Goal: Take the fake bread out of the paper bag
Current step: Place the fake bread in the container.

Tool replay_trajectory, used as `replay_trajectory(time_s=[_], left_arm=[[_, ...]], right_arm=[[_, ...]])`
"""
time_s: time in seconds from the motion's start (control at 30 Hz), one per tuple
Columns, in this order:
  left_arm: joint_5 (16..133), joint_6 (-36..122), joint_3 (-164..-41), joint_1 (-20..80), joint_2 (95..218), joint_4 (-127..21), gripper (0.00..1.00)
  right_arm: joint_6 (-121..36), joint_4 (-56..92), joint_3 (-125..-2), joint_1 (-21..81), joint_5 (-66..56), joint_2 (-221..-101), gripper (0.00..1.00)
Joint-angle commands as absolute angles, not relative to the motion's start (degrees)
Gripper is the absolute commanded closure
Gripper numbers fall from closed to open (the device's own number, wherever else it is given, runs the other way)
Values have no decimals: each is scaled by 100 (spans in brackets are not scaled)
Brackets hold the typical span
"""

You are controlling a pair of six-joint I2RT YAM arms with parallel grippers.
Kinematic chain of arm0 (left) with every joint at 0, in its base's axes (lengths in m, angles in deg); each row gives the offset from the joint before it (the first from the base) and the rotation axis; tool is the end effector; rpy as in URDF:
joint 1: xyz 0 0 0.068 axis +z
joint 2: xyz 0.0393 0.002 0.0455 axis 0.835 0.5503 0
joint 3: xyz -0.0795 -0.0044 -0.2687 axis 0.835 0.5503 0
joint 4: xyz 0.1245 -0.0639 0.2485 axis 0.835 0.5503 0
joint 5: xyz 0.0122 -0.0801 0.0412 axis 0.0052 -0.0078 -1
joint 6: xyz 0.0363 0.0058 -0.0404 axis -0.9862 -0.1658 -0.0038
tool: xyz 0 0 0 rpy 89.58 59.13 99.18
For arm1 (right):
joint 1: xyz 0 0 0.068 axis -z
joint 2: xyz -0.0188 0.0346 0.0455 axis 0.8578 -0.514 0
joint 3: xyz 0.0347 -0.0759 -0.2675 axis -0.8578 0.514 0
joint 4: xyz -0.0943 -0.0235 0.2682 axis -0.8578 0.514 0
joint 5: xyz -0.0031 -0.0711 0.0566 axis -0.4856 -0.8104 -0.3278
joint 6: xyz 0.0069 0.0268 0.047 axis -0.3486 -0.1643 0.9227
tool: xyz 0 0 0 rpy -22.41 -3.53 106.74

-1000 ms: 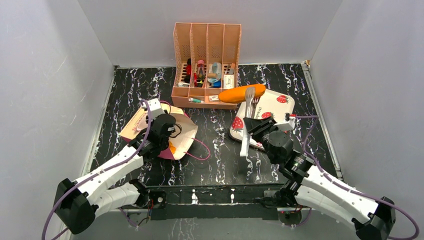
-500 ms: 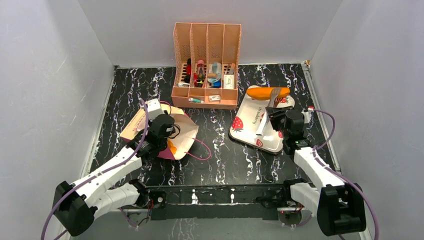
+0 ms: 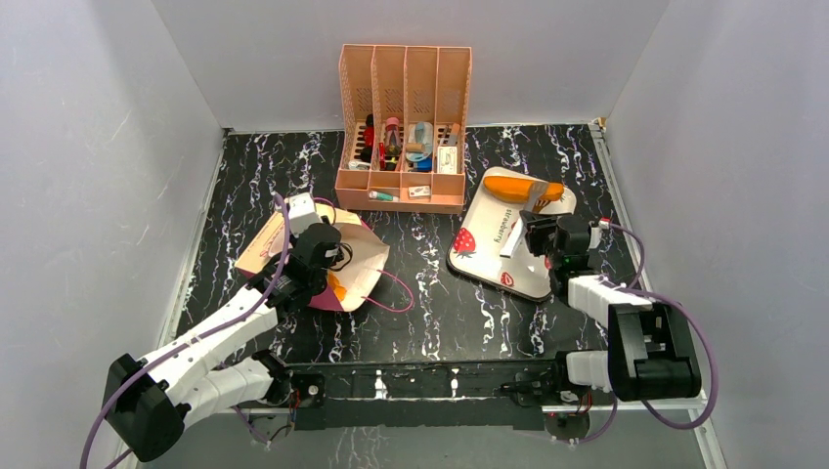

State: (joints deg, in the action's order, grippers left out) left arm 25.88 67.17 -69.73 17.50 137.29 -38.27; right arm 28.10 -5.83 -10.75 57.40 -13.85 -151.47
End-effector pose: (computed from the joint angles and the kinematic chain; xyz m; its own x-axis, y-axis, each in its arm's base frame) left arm 0.1955 -0.1284 0.2713 -0.3270 -0.3094 -0.8929 -0.1846 0.9476 -0.2608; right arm 0.2562 0.0066 0.1590 -0.1025 0.9721 -0.2108 0.4221 0.2344 0.8757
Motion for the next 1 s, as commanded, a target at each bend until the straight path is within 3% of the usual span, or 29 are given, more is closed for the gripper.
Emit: replay_trajectory(time_s=[0.0,0.2,0.33,0.97], left_arm=[[2611,6747,-7102,1768,13594,-3732,66],[2607,6733,-7160,1768,13619,-3688,66],[2619,6736,-7173,1768,13640,-3685,66],[2608,6766,-7136,1768,13518,-3606,66]], right_arm=[[3188,-1805,-1020,5800,-1414,-15391,96],[3234,-1965,-938,5854,-1401,-15634,64],[3219,-2007,-870,5863,-1336,-15690,53],[3128,-1717,-340,5863,-1264,-15159,51]])
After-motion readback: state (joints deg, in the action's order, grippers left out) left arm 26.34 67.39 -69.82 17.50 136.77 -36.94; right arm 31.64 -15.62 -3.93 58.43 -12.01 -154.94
